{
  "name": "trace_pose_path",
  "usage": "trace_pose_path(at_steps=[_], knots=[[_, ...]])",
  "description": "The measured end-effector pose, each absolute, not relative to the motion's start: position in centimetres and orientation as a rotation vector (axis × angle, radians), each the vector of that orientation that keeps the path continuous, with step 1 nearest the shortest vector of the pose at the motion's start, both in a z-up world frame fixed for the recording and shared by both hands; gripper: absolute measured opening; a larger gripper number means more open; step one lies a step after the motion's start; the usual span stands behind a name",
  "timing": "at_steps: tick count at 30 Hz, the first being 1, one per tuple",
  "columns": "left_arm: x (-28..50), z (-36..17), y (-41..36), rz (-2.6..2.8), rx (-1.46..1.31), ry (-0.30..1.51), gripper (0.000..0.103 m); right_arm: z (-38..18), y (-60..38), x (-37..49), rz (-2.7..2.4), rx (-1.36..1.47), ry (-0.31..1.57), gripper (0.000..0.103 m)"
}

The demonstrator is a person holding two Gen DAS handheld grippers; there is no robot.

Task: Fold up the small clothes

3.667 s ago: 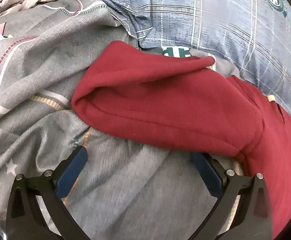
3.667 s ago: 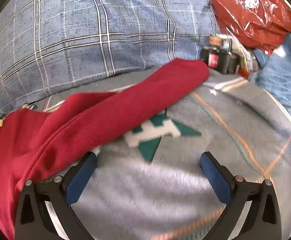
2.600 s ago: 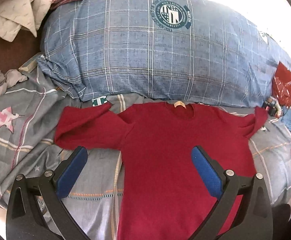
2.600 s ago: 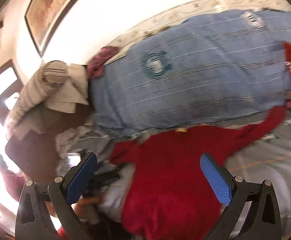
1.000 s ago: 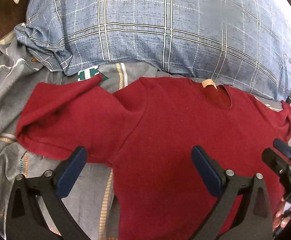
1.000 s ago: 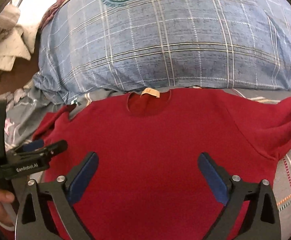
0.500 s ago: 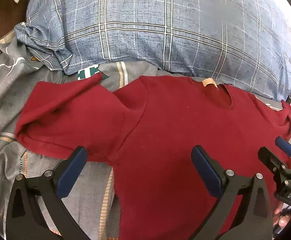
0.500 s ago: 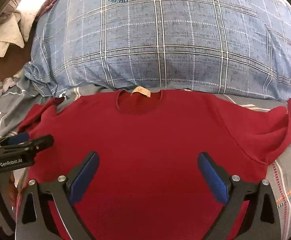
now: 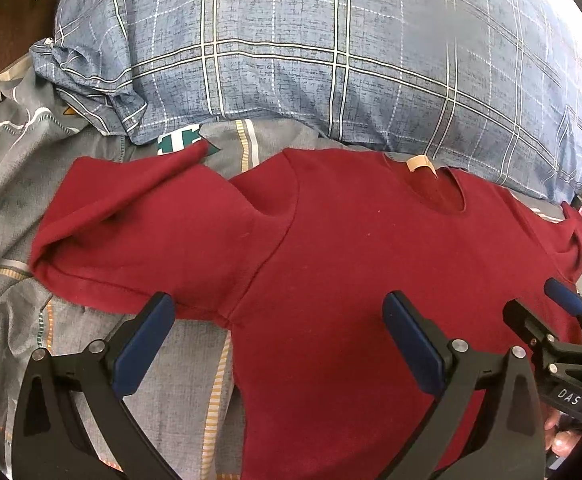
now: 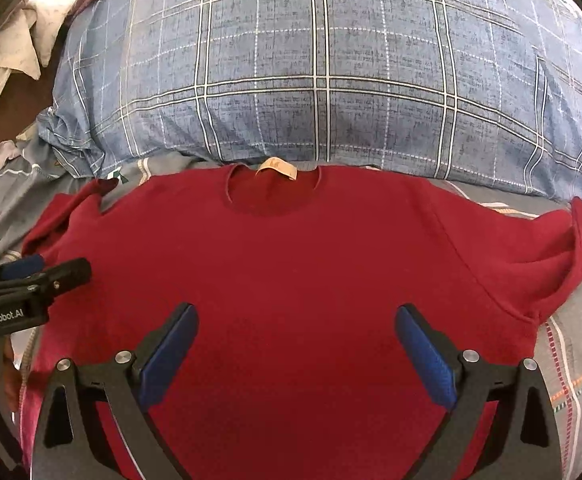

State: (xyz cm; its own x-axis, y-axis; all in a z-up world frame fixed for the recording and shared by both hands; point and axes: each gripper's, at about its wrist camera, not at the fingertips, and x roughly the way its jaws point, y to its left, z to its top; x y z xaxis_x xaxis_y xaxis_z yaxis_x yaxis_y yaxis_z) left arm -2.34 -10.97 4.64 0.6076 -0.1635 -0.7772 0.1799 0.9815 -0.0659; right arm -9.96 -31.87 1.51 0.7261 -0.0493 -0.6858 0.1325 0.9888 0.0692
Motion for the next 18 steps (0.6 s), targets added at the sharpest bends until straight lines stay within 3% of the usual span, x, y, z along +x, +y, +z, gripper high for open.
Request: trace_pose_path(at_steps=[18], knots=[[-2.28,4.71,-10.16,-0.185,0.004,0.892,0.103,1.12,-30.96,-9.48,-0.077,0.071,0.781,0.100]])
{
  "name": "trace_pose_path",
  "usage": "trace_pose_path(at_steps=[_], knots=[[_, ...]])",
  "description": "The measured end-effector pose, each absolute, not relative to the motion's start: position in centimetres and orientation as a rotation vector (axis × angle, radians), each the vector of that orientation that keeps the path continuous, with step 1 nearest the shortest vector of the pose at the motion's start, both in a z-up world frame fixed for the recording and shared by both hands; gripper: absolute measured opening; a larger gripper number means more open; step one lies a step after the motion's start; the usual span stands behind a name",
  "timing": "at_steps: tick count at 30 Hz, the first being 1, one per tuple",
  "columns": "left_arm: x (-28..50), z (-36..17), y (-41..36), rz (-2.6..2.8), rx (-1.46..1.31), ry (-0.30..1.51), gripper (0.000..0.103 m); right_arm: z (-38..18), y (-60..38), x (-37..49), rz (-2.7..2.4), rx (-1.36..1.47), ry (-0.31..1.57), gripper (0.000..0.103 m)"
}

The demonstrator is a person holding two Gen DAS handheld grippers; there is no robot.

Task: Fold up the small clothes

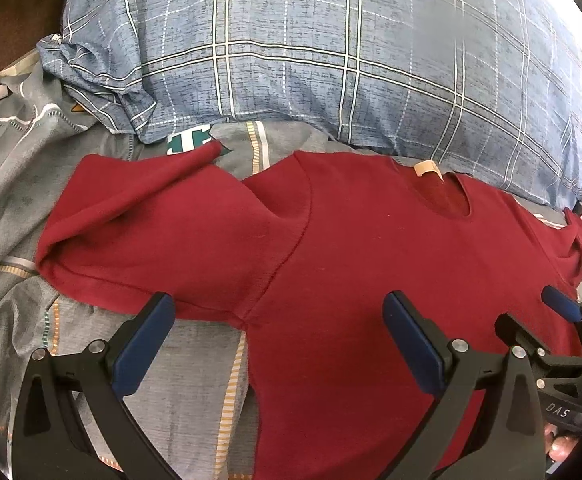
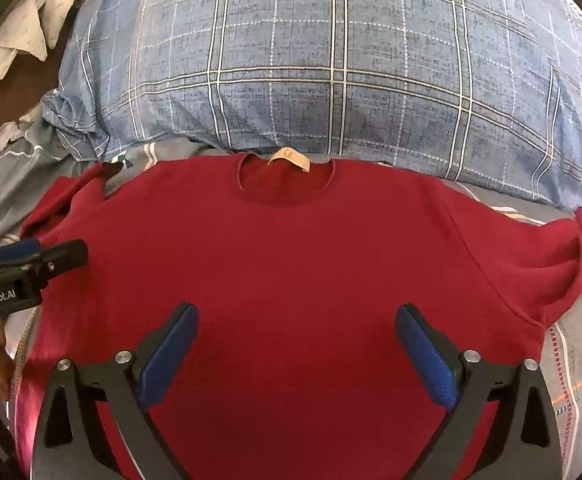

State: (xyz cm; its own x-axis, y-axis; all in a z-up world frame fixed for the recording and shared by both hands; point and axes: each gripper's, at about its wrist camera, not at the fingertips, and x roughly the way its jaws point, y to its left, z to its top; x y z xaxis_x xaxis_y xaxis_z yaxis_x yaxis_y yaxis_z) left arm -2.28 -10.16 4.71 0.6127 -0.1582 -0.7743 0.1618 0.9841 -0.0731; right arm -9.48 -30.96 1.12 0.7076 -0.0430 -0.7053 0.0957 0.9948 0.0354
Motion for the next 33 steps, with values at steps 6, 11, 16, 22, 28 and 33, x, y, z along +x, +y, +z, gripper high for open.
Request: trace_pose_path(at_steps=[6,11,16,22,28,33], knots=[[-2.3,4.7,-9.9,-0.179,0.005,0.892,0.103,0.9,-30.5,-9.2,-0.063,0.075,0.799,0.099],[-2.2,4.9,-8.9,-0.159,-0.010,0.901,0.103,2.2,-28.7,-7.9,0.010,0.068,0.803,0.081],[-2.8,5.2,-5.6,-0.043,-0.011,0.907,0.103,3.3,-25.5,-4.8,0.116,0.093,0.846,0.062],[-1.4,4.0,0.1,0.056,-0.205,0.971,0.103,5.7,-18.1,0.3,0.265,0.115,0.853,0.074],[-1.0,4.6,1.3,0.087,-0.236,0.950,0.103,4.0,-14.9,7.9,0.295,0.284,0.951,0.089],[-0.8,3.8,1.2,0.073,-0.204,0.960,0.103,1.8,-12.3,12.2,0.311,0.267,0.989,0.084]])
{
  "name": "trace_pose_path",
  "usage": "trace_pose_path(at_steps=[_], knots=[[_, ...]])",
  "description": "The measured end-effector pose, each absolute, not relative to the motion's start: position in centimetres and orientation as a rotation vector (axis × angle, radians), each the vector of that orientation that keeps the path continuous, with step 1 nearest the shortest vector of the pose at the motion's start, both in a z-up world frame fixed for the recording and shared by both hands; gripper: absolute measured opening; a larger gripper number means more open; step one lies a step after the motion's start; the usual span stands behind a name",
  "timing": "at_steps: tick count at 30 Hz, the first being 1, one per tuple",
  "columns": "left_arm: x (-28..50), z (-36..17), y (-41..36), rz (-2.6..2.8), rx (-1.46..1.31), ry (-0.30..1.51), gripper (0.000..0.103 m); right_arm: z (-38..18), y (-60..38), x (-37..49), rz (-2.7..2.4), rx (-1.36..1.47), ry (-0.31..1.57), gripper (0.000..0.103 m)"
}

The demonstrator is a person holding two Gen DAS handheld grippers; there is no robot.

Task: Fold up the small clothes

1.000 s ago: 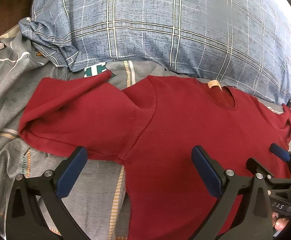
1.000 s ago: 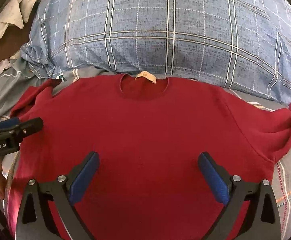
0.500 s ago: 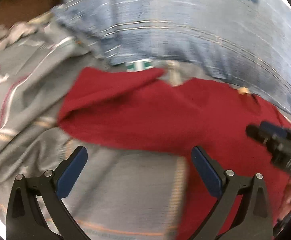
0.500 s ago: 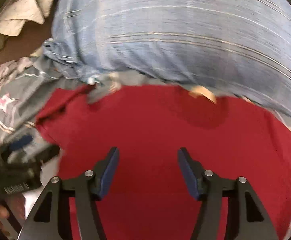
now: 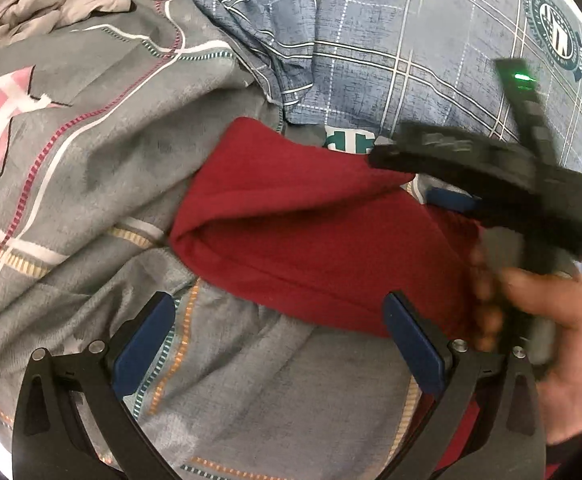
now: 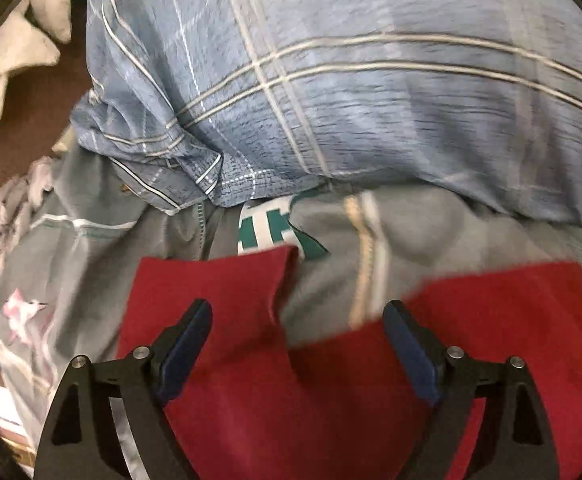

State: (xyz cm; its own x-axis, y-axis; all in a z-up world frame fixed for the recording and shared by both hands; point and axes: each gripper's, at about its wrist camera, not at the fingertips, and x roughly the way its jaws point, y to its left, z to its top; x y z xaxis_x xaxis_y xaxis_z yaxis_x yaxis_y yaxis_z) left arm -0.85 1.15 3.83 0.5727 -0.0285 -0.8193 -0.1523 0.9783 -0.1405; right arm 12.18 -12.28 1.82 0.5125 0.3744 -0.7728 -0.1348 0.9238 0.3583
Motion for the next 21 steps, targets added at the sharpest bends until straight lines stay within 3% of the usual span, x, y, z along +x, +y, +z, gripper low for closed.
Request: trace_pose_path(at_steps=[1,2,3,10,13,19,21], knots=[[-0.8,3.7,1.2,0.077,-0.201,0.956,0.103,1.4,-11.6,12.7,0.312,0.240,0.993,0.059],[-0.8,3.6,1.3,0.082,-0.198,0.952,0.103,1.0,-11.0,13.1,0.314,0.216,1.011,0.027],[-0.8,3.5,1.4,0.089,-0.196,0.946,0.103,0.9,-10.7,13.2,0.318,0.204,1.023,0.016],[-2.6,4.7,1.7,0.085,-0.229,0.866,0.103,8.5,-14.3,8.0,0.322,0.241,0.803,0.009],[-3.9,6.1,1.3,0.060,-0.209,0.818,0.103,12.6,-17.8,4.8,0.291,0.234,0.706,0.000],[-5.0,7.2,0.5,0.056,-0.187,0.752,0.103,17.7,-26.9,-1.1,0.160,0.233,0.573,0.000],[-4.5,6.4,0.1,0.071,-0.159,0.770,0.103,17.2,-28.5,-1.5,0.136,0.207,0.620,0.007]])
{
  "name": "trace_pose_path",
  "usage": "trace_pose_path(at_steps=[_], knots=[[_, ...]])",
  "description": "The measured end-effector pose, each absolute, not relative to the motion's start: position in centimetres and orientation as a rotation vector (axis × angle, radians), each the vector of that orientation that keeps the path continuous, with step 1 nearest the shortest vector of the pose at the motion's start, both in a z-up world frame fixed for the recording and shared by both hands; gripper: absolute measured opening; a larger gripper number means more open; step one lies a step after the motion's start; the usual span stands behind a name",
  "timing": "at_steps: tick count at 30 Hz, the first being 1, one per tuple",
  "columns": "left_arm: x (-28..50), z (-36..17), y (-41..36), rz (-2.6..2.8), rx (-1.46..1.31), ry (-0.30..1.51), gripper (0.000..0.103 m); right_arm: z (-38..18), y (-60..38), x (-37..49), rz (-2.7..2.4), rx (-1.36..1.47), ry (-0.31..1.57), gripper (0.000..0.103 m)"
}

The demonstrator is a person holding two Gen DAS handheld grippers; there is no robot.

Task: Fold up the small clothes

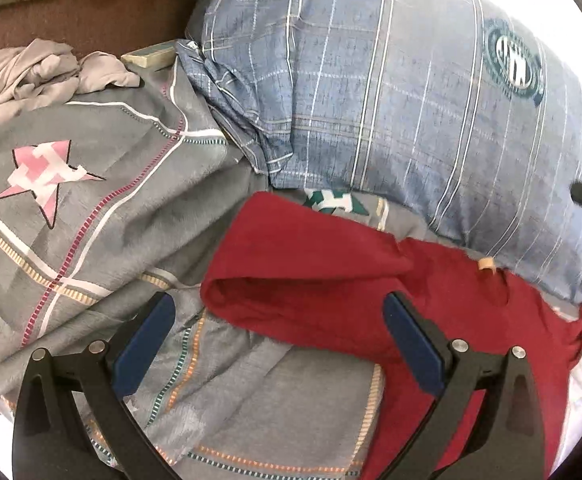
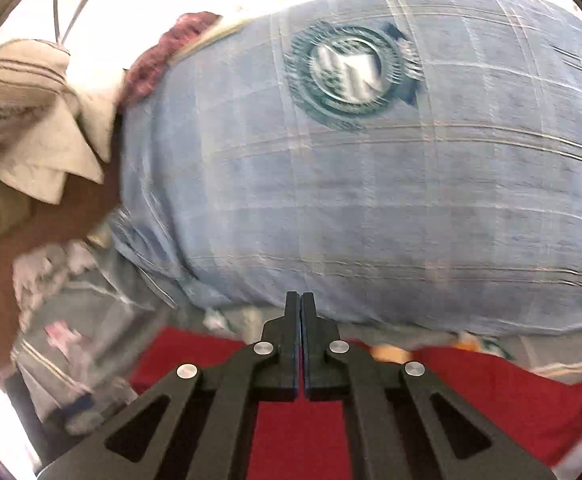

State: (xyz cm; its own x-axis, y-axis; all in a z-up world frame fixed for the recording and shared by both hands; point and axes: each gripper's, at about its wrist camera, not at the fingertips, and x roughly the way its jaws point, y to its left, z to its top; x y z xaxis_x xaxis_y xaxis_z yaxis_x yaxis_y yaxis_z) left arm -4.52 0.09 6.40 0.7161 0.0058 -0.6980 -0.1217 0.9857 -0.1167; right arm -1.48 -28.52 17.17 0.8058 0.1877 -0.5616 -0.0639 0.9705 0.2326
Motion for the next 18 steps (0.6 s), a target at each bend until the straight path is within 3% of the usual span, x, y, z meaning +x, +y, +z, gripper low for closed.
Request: trace_pose_path(at_steps=[1,3,4,5,13,14,15,17,18], knots=[[-4.6,6.1,0.0,0.077,-0.151,0.780,0.103,16.3,-28.8,-1.3,0.138,0.204,0.662,0.009],[-4.5,5.3,-0.2,0.080,-0.141,0.805,0.103,14.4,-28.1,-0.8,0.161,0.215,0.714,0.034],[-4.4,5.0,-0.1,0.083,-0.138,0.814,0.103,13.2,-27.3,-0.4,0.201,0.234,0.732,0.064],[-4.4,4.7,-0.1,0.086,-0.137,0.822,0.103,12.1,-26.1,0.0,0.254,0.256,0.751,0.074],[-2.8,4.2,1.6,0.130,-0.153,0.845,0.103,2.7,-17.7,7.5,0.414,0.434,1.000,0.072],[-2.6,4.2,1.9,0.136,-0.163,0.850,0.103,1.5,-17.4,8.2,0.399,0.467,1.020,0.067],[-2.4,4.2,2.3,0.136,-0.180,0.855,0.103,0.6,-17.3,8.6,0.379,0.495,1.037,0.059],[-2.4,4.4,3.1,0.139,-0.218,0.847,0.103,-0.1,-17.5,9.3,0.340,0.551,1.008,0.011],[-2.4,4.7,3.4,0.147,-0.227,0.839,0.103,0.2,-17.7,9.4,0.333,0.553,0.998,0.007]])
